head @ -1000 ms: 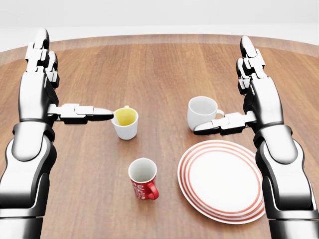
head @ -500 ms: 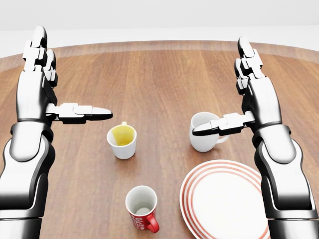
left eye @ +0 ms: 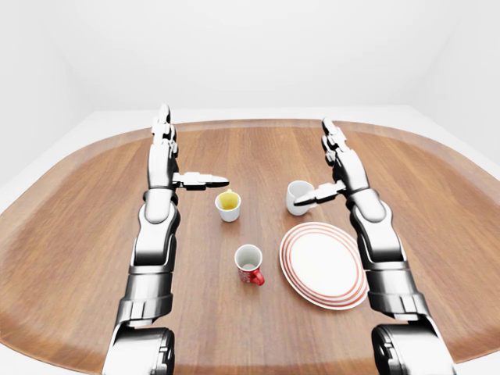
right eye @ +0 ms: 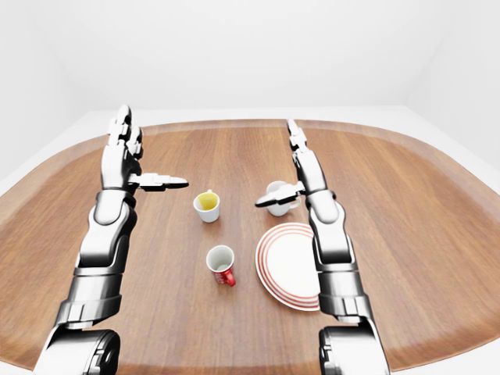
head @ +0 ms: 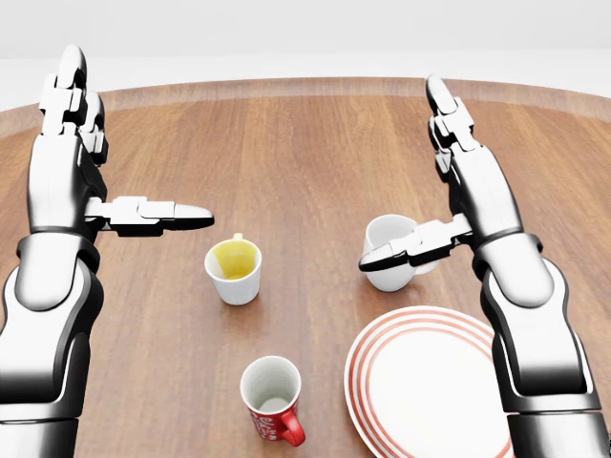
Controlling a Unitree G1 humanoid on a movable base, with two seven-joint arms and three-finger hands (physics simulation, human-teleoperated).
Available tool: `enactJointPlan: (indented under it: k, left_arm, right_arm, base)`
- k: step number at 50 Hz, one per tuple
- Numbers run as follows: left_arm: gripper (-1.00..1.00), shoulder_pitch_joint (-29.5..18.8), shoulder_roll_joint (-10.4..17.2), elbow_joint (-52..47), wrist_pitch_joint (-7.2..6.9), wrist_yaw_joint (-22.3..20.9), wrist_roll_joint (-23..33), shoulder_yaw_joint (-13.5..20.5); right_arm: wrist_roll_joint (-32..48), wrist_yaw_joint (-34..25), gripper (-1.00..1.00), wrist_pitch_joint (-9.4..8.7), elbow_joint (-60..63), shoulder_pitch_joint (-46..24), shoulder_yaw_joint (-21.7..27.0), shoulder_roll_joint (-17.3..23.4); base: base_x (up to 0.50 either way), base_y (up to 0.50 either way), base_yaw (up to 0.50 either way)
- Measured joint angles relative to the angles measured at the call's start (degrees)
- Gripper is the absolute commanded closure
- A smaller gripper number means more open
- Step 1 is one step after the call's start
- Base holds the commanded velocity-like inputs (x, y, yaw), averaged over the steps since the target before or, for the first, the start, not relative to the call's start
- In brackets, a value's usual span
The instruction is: Pick up the red mug and put it on the plate
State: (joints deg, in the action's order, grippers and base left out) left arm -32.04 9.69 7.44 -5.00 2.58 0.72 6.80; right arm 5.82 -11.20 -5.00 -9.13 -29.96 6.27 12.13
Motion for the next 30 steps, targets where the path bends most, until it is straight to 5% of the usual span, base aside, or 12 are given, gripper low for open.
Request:
enactJointPlan:
  k: [30]
  left_arm:
    - [-1.00, -0.2, -0.1, -0.6, 0.00, -0.2, 0.2, -0.2]
  right_arm:
    - [11.5, -8.3, -1.00, 0.00, -3.1, -3.3, -3.2, -1.3]
  base:
    - [0.00, 0.00, 0.00]
